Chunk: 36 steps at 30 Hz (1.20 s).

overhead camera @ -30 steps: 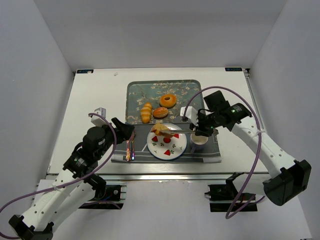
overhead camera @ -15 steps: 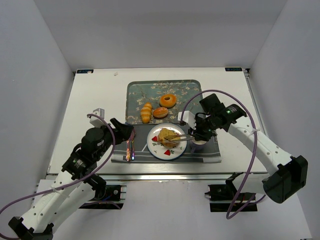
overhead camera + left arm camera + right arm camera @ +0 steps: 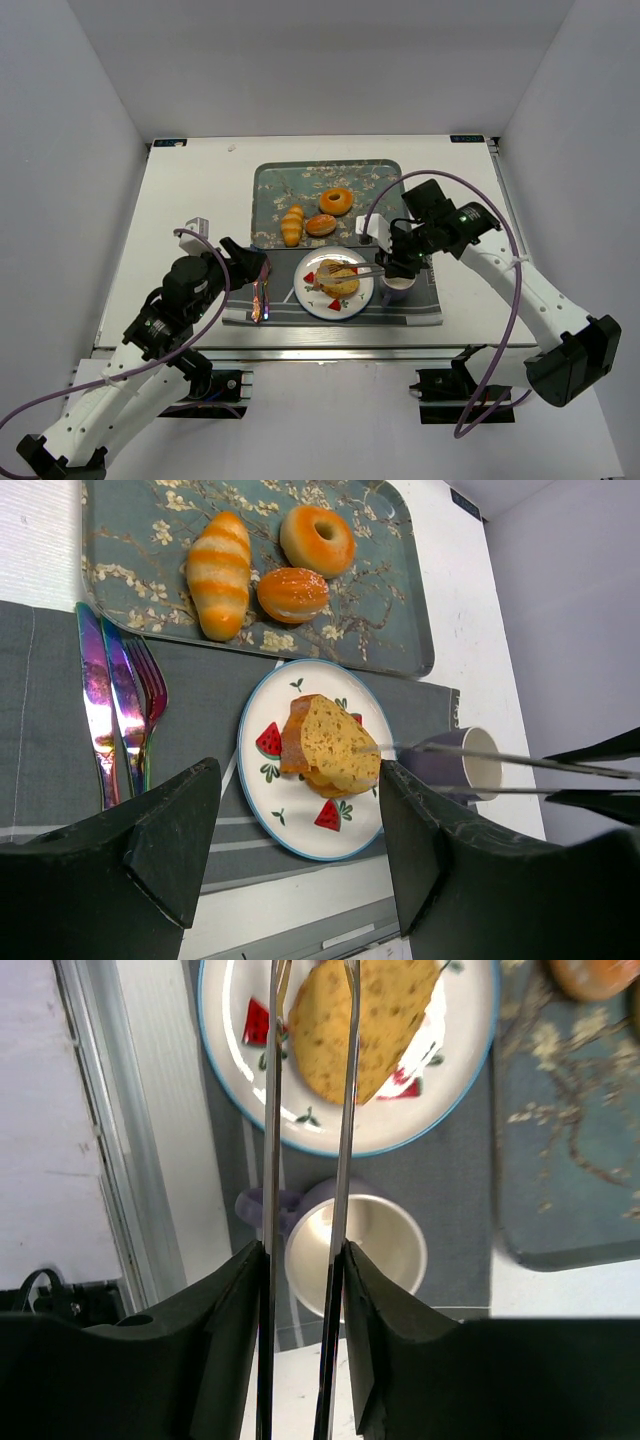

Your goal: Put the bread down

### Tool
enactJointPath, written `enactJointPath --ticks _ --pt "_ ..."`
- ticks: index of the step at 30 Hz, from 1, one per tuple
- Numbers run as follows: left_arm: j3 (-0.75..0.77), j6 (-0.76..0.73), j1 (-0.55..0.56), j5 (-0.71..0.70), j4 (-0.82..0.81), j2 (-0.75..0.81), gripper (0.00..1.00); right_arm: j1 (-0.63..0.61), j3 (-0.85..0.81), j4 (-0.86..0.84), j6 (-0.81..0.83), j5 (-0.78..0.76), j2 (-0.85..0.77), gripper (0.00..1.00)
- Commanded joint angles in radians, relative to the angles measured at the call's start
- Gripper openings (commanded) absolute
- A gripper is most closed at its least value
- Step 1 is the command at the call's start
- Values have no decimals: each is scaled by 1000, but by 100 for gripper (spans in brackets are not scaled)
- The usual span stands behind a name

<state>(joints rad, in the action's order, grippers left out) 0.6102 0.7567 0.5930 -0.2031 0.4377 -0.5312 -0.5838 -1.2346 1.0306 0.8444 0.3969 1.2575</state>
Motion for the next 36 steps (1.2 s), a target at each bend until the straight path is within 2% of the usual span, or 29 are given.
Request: enactJointPath --ticks 1,6,14,22,33,36 --pt "19 3 5 -18 13 17 74 7 -94 -21 -30 51 -12 41" --pt "19 4 5 -18 13 19 74 38 -177 -102 -71 -27 66 40" --pt "14 12 5 -15 12 20 74 42 -210 -309 2 -164 230 43" --pt "-9 26 5 -24 13 43 74 41 -284 -348 7 -210 364 43" --pt "-17 15 5 -27 -4 25 74 41 -244 -337 44 -224 391 53" --pt "-18 15 5 -27 -4 28 74 41 -240 -345 51 -225 402 53"
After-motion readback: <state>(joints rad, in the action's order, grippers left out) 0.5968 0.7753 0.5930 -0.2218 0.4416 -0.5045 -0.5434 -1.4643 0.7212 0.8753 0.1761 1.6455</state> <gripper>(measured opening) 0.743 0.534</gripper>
